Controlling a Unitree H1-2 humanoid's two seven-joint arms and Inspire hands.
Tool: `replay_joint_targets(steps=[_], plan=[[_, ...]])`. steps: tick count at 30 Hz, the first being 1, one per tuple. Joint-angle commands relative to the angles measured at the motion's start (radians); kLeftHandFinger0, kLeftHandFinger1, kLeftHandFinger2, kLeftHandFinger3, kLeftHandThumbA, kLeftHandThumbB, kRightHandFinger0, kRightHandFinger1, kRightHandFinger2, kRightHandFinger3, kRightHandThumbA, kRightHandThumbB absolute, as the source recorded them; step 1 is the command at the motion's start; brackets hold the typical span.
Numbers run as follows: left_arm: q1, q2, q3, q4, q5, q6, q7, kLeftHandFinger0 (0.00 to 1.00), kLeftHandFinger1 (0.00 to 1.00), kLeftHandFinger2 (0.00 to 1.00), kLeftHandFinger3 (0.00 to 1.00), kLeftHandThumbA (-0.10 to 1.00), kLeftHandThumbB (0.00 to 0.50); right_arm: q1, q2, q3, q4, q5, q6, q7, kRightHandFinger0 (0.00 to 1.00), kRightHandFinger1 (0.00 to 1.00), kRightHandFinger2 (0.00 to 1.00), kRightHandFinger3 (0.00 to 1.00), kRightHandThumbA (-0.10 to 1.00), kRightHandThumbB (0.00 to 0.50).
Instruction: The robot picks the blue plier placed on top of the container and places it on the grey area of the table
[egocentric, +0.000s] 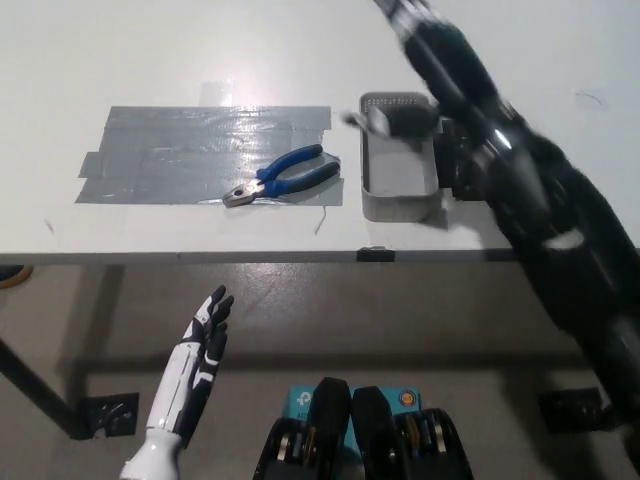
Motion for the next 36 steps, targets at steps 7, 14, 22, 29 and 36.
replay_joint_targets(steps=[7,14,22,29,36], plan=[[-0.214,0.009,0.025,0.016,-0.031,-0.011,0.008,1.0,1.0,1.0,1.0,1.0,0.109,0.471,-0.38,-0.474,-1.14,0.573,0.068,-0.011,1.0,1.0,1.0,1.0,1.0,0.275],[-0.196,0.006,0.026,-0.012,-0.033,-0.004,0.008,1.0,1.0,1.0,1.0,1.0,0.082,0.661,-0.144,-0.377,-1.033,0.542,-0.005,-0.091,1.0,1.0,1.0,1.0,1.0,0.237],[-0.134,0.004,0.021,-0.028,-0.034,-0.014,0.003,1.0,1.0,1.0,1.0,1.0,0.062,0.772,0.111,-0.283,-0.694,0.499,-0.115,-0.08,1.0,1.0,1.0,1.0,1.0,0.125],[-0.091,0.01,0.031,-0.021,-0.055,-0.036,0.002,1.0,1.0,1.0,1.0,1.0,0.053,0.777,0.227,-0.264,-0.502,0.523,-0.141,-0.013,1.0,1.0,1.0,1.0,0.89,0.049],[-0.029,0.021,0.027,-0.04,-0.06,-0.043,0.001,1.0,1.0,1.0,1.0,1.0,0.042,0.818,0.247,-0.252,-0.434,0.614,-0.154,0.049,1.0,1.0,1.0,1.0,0.85,0.037]])
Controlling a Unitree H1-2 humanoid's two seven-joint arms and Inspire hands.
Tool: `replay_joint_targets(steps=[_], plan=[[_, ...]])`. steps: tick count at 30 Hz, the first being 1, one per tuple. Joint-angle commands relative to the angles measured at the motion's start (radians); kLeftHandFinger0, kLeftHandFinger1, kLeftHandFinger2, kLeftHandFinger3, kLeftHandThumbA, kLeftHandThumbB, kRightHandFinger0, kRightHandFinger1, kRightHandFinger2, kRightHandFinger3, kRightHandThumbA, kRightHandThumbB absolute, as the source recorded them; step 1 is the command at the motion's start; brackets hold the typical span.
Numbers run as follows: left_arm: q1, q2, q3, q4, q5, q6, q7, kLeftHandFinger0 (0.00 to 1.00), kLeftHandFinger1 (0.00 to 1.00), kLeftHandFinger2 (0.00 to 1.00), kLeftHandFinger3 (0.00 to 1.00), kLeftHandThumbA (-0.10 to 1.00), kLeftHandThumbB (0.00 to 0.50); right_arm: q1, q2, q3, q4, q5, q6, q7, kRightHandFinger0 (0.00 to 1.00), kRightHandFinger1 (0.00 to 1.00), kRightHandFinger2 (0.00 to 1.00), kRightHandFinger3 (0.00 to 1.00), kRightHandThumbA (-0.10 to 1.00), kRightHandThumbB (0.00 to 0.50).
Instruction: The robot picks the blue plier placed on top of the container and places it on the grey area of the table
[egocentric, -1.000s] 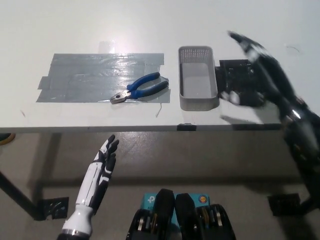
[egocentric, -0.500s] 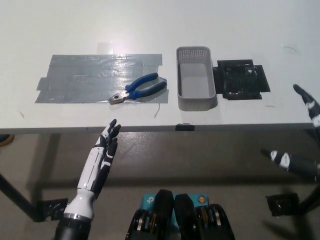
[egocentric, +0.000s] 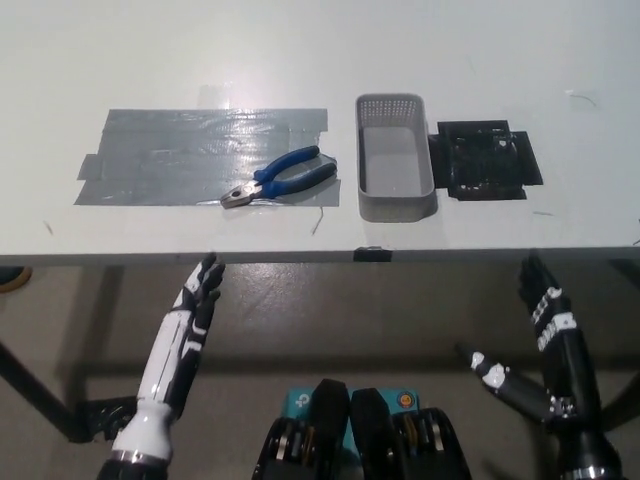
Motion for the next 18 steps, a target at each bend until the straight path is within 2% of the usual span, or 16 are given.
replay_joint_targets(steps=[1,6,9,18], plan=[[0.008,0.008,0.004,-0.032,-0.015,-0.046,0.004,1.0,1.0,1.0,1.0,1.0,0.042,0.001,0.011,0.002,-0.006,0.101,-0.059,0.041,1.0,1.0,1.0,1.0,0.84,0.048],[0.038,0.004,-0.001,-0.022,-0.02,-0.059,0.004,1.0,1.0,1.0,1.0,1.0,0.049,0.013,0.024,0.023,-0.033,0.091,-0.031,0.044,1.0,1.0,1.0,1.0,0.83,0.051],[0.053,0.008,-0.001,-0.017,-0.018,-0.07,0.005,1.0,1.0,1.0,1.0,1.0,0.033,0.023,0.029,0.037,-0.02,0.086,-0.023,0.047,1.0,1.0,1.0,1.0,0.83,0.06],[0.078,0.01,-0.001,-0.001,-0.015,-0.08,0.009,1.0,1.0,1.0,1.0,1.0,0.059,0.053,0.007,0.041,0.032,0.067,-0.04,0.056,1.0,1.0,1.0,1.0,0.8,0.058]])
